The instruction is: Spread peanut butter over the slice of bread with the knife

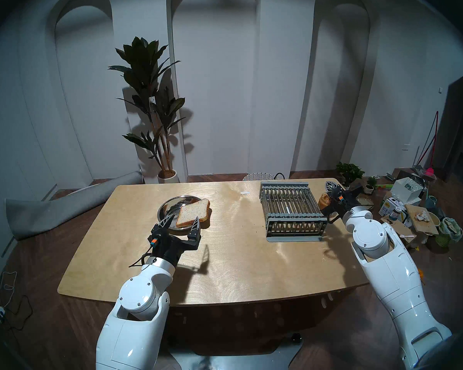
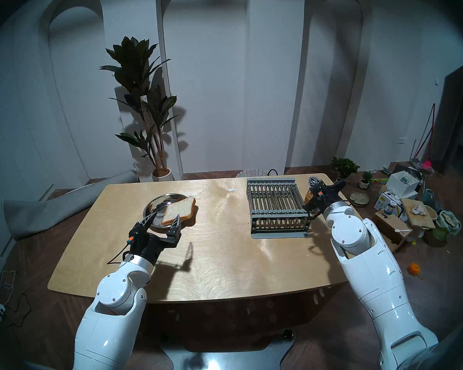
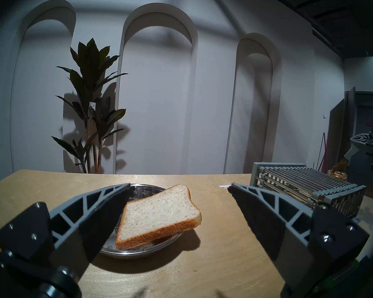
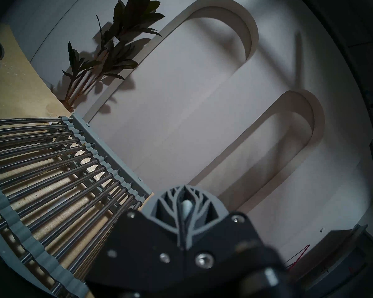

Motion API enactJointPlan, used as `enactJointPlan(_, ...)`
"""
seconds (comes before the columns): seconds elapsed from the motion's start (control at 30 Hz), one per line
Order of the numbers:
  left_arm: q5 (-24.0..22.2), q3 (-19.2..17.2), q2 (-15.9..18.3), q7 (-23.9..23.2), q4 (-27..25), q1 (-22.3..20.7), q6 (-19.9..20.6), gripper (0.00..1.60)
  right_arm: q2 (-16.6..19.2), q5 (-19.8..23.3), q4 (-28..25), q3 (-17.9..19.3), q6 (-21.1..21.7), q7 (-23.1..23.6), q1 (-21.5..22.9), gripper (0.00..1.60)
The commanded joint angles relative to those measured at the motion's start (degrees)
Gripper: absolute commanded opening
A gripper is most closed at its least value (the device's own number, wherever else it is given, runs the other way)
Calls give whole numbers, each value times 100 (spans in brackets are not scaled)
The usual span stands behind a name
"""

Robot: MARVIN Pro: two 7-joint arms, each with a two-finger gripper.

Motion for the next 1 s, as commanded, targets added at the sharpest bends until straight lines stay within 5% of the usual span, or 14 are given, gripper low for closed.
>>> enactJointPlan(0.0, 11, -15, 16, -2, -105, -83, -20, 160, -48, 170, -480, 72, 29, 63, -109, 0)
enactJointPlan(0.27, 8, -41, 28, -4, -165, -86, -56, 160, -132, 515, -1111, 236, 96, 184, -192, 0)
enactJointPlan(0.57, -6, -109, 31, 0, -229, -101, -79, 160, -403, 1215, -1707, 371, 16, 419, 193, 0)
enactJointPlan(0.97, 38, -298, 53, 113, -273, -80, -73, 160, -1208, 2627, -2542, -4, 1004, 799, 356, 0)
